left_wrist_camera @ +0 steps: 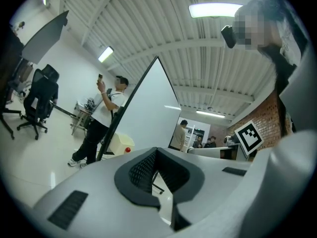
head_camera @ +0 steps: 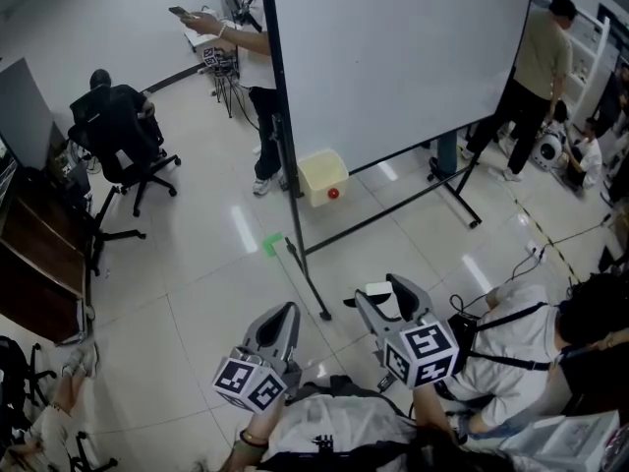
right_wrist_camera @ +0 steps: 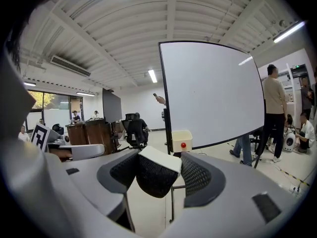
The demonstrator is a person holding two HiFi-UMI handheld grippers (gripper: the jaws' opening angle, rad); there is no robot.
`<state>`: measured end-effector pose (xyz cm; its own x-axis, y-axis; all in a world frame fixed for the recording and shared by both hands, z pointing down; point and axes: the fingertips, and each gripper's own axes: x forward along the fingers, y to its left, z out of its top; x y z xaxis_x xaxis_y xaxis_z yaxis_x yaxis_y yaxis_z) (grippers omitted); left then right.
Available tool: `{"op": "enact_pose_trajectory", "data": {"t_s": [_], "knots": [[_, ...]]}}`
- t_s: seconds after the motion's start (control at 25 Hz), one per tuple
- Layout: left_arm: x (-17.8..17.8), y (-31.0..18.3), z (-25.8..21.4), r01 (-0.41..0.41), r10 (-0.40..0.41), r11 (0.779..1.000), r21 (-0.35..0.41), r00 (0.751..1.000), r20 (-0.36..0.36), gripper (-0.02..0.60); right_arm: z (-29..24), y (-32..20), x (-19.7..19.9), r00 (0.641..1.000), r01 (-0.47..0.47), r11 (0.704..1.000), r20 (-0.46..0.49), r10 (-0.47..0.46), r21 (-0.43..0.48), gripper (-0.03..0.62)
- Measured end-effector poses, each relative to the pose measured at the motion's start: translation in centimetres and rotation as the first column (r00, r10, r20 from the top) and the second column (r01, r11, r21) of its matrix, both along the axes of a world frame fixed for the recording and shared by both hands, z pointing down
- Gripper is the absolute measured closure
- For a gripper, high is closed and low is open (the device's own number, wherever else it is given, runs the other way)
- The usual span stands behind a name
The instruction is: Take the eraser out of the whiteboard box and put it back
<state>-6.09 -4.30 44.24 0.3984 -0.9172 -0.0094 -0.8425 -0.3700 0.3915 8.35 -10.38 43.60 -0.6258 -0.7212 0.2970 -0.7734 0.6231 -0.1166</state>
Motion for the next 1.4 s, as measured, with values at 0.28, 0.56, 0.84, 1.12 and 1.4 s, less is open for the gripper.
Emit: {"op": "enact_pose_trajectory", "data": {"t_s": [0.28, 0.56, 0.84, 1.12, 1.4], "knots": [[0.8, -0.4, 0.2, 0.022, -0.022, 1.000, -0.014, 1.000, -0.022, 0.595, 0.0, -0.6, 1.0, 1.000, 0.003, 1.000, 0.002, -0.003, -0.003, 0.322], [1.5, -0.3, 0.3, 0.059, -0.059, 0.998, -0.014, 0.998, -0.011, 0.595, -0.5, -3.9, 1.7, 0.999, 0.039, 0.998, -0.004, -0.039, 0.044, 0.322], [-0.6, 1.3, 1.8, 0.199, -0.200, 0.979, -0.045, 0.980, -0.017, 0.595, -3.0, -12.2, -0.2, 0.997, 0.073, 0.986, -0.021, -0.071, 0.150, 0.322], [-3.4, 0.7, 1.0, 0.292, -0.291, 0.956, -0.030, 0.957, 0.005, 0.595, -3.6, -21.6, -4.3, 0.995, 0.097, 0.980, -0.038, -0.092, 0.175, 0.322], [-8.4, -0.7, 1.1, 0.384, -0.385, 0.922, -0.038, 0.923, -0.006, 0.595, -0.6, -30.4, -10.2, 0.986, 0.118, 0.980, -0.134, -0.097, 0.159, 0.322]]}}
